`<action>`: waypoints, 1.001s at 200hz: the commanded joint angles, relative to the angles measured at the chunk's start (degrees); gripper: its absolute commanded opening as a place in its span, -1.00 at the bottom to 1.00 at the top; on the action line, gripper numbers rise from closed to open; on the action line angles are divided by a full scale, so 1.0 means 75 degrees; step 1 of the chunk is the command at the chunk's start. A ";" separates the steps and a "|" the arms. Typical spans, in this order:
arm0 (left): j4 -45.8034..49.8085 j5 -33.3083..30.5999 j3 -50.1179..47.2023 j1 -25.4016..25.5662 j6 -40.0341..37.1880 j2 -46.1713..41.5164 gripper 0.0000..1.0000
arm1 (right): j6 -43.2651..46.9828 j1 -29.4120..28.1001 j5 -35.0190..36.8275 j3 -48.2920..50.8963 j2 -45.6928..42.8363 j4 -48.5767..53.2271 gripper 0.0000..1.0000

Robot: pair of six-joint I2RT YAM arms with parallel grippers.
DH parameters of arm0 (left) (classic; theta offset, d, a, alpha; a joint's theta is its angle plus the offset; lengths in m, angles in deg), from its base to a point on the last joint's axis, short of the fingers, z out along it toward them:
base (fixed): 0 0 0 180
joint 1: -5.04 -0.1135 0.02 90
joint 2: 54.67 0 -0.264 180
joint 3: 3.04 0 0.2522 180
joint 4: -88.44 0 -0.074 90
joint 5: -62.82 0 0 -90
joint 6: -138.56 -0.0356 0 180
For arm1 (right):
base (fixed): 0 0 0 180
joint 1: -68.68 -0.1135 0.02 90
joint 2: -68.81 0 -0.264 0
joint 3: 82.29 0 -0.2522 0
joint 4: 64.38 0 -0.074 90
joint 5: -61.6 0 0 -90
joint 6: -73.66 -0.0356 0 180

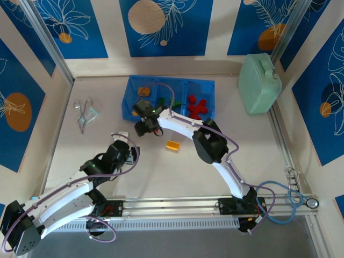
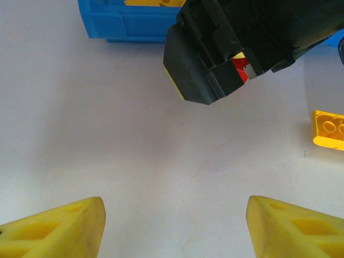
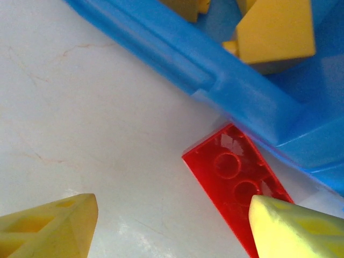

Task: Sort the legos into containers by color
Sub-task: Move the lego to the center of the table.

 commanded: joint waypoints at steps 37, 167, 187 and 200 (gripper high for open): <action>-0.0055 -0.0092 0.0058 -0.0078 -0.0129 0.0033 0.40 | -0.0071 -0.0171 -0.0341 0.1454 -0.0607 -0.0301 0.48; -0.0045 0.0011 0.0129 -0.0077 -0.0143 -0.0063 0.38 | 0.0382 0.0164 0.0404 0.2400 -0.1854 -0.0442 0.57; 0.0006 0.0002 0.0050 -0.0072 -0.0120 -0.0194 0.38 | 0.0519 0.0305 0.0311 0.2178 -0.1539 -0.0182 0.56; -0.0001 0.0016 0.0009 -0.0077 -0.0108 -0.0224 0.38 | 0.0535 0.0366 0.0220 0.2086 -0.1374 0.0003 0.52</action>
